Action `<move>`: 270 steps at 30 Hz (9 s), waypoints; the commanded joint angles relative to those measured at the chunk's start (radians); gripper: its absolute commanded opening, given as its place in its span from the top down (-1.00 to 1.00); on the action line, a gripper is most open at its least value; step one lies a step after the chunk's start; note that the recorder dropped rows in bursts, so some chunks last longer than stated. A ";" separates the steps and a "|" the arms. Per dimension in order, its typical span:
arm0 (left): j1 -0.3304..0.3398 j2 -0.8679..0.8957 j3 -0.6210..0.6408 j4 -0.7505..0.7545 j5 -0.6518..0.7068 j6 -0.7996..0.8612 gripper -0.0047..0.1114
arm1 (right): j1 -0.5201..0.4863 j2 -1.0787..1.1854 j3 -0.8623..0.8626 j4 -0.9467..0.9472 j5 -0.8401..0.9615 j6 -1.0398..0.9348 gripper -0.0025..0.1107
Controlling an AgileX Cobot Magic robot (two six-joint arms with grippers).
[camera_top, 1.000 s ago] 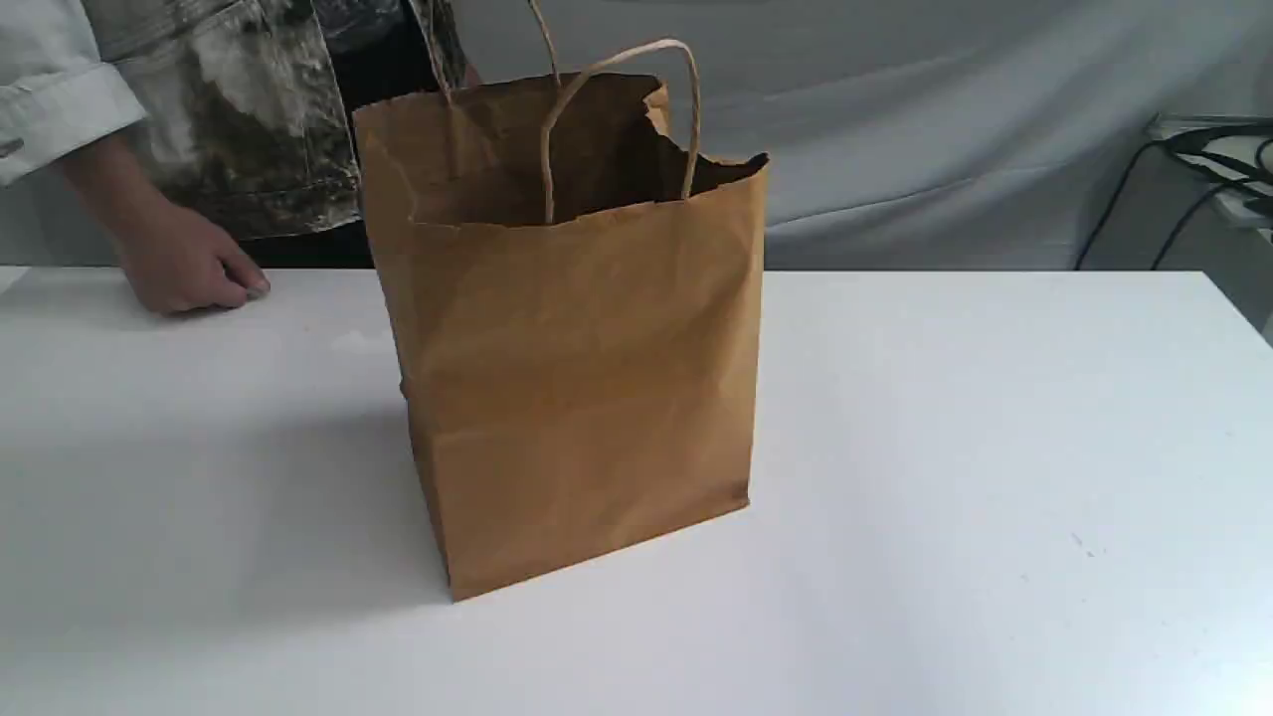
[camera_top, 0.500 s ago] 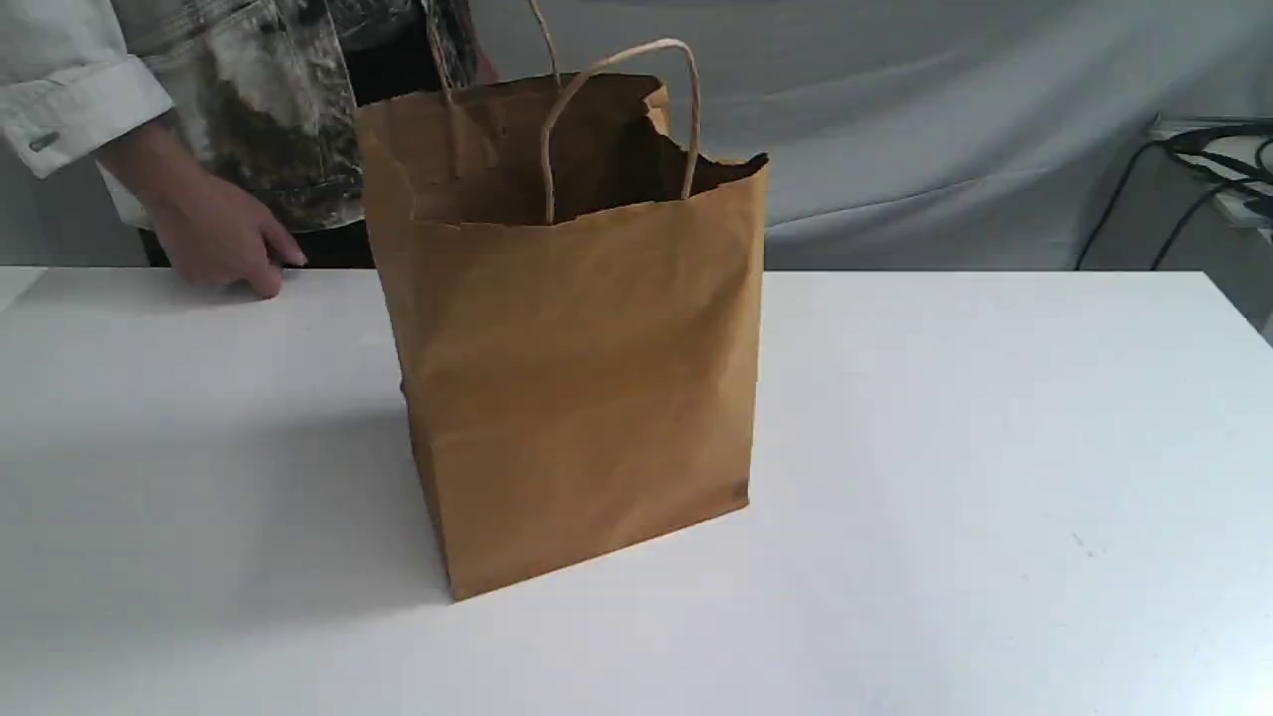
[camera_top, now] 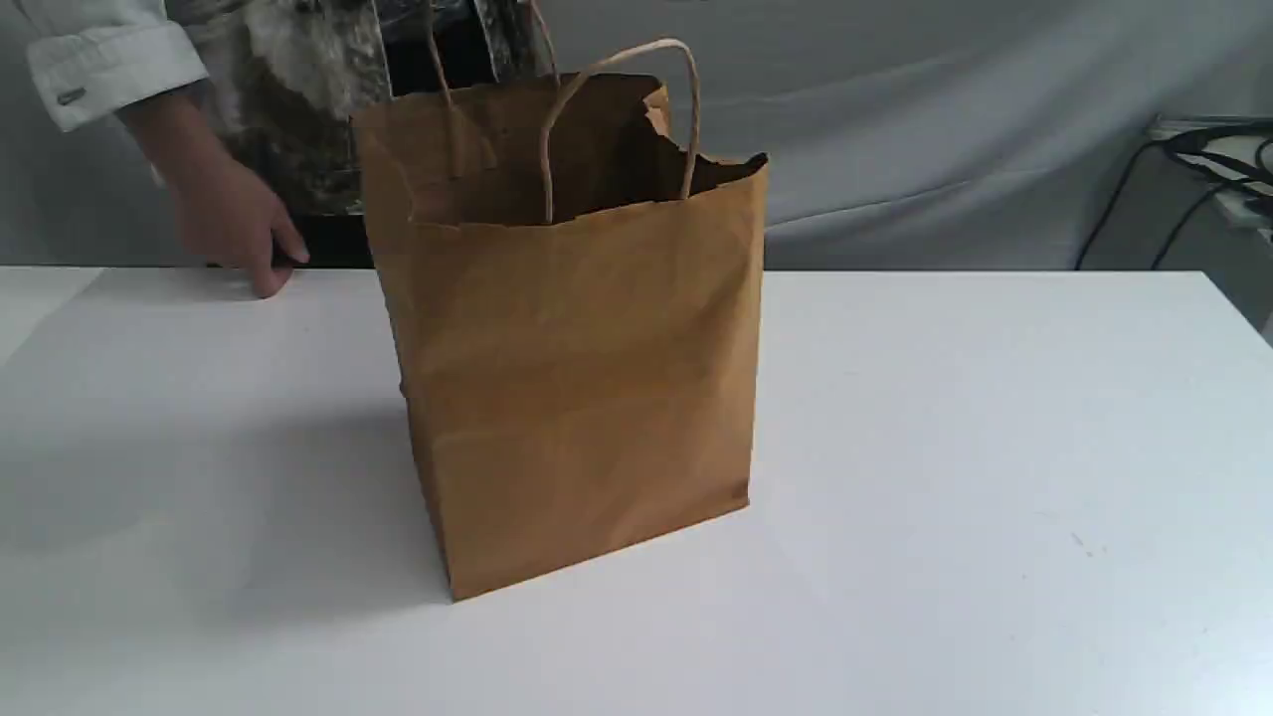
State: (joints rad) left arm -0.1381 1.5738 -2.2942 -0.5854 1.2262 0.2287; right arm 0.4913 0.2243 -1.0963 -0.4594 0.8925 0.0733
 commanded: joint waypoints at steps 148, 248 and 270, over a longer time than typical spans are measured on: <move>0.000 -1.467 2.144 0.125 -0.912 -0.229 -0.16 | 0.130 -0.204 0.965 0.831 -0.721 -0.358 0.82; 0.000 -1.467 2.144 0.482 -1.041 -0.243 0.92 | -0.560 -0.224 1.096 0.578 -0.556 -0.353 0.82; 0.090 -1.574 2.293 0.507 -1.045 -0.295 0.92 | -0.560 -0.224 1.096 0.582 -0.556 -0.357 0.82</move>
State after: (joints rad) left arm -0.0642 0.0135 -0.0427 -0.0746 0.2264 -0.0376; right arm -0.0629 0.0065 -0.0025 0.1225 0.3362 -0.2821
